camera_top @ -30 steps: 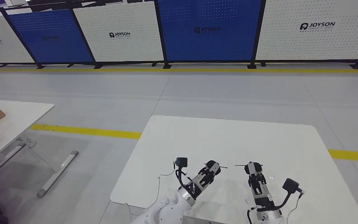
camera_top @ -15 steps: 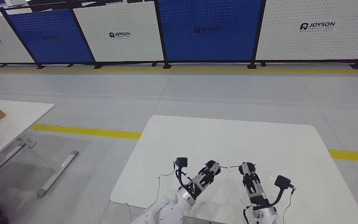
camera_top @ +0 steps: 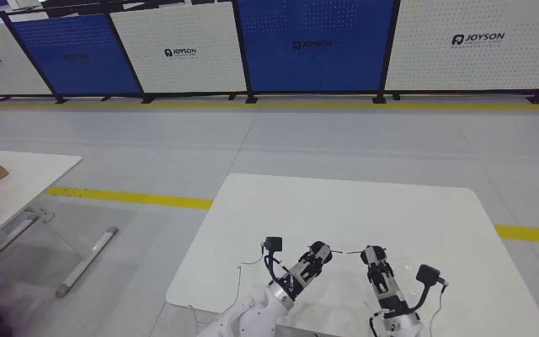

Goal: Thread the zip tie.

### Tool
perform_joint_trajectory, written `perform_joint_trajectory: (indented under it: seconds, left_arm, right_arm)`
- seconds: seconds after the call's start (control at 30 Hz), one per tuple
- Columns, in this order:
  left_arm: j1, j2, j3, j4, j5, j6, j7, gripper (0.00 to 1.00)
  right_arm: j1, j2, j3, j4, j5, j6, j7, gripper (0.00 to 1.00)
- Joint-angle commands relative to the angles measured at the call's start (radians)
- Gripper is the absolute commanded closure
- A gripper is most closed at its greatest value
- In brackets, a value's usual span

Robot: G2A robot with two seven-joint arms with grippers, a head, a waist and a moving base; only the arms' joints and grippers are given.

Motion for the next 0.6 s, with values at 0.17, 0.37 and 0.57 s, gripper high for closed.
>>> perform_joint_trajectory:
  seconds: [0.17, 0.37, 0.57]
  left_arm:
    - [0.000, 0.000, 0.000, 0.000, 0.000, 0.000, 0.000, 1.00]
    - [0.000, 0.000, 0.000, 0.000, 0.000, 0.000, 0.000, 1.00]
    - [0.000, 0.000, 0.000, 0.000, 0.000, 0.000, 0.000, 1.00]
  right_arm:
    - [0.020, -0.007, -0.021, 0.015, -0.026, 0.027, -0.005, 1.00]
    - [0.023, -0.010, -0.023, 0.019, -0.027, 0.029, -0.002, 1.00]
    - [0.021, -0.011, -0.021, 0.019, -0.027, 0.027, 0.002, 1.00]
